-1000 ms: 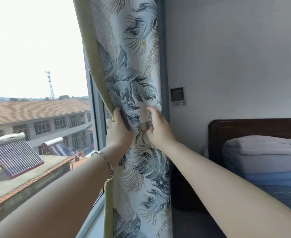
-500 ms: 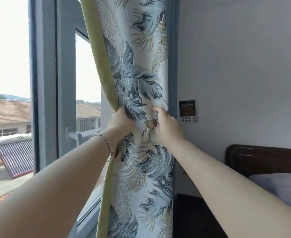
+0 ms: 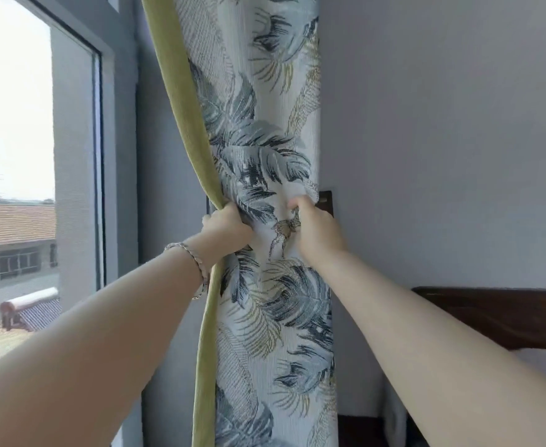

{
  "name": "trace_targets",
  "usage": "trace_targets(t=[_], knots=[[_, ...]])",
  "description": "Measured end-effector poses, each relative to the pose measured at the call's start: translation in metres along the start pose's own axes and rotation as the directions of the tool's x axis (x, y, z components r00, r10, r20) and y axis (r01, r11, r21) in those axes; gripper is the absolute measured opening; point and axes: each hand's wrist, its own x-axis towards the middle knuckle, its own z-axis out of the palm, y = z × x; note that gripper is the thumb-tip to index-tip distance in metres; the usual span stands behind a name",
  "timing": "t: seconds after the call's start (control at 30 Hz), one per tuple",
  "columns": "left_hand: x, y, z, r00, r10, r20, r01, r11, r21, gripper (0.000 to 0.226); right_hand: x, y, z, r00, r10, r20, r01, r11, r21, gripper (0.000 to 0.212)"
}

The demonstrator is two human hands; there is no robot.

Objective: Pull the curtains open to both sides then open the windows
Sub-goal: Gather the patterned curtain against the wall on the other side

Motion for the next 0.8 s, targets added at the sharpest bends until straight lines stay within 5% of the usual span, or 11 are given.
trace_targets(t=[0.5, 0.8], knots=[[0.267, 0.003, 0.195, 0.980, 0.098, -0.174, -0.110, 0.992, -0.057, 0.012, 0.202, 0.186, 0.187, 1.000, -0.004, 0.004, 0.004, 0.997, 0.079, 0.042], [0.408, -0.005, 0.288, 0.999, -0.050, 0.017, 0.049, 0.997, 0.065, 0.033, 0.319, 0.289, 0.309, 0.985, -0.021, 0.173, 0.000, 0.993, 0.118, 0.043]])
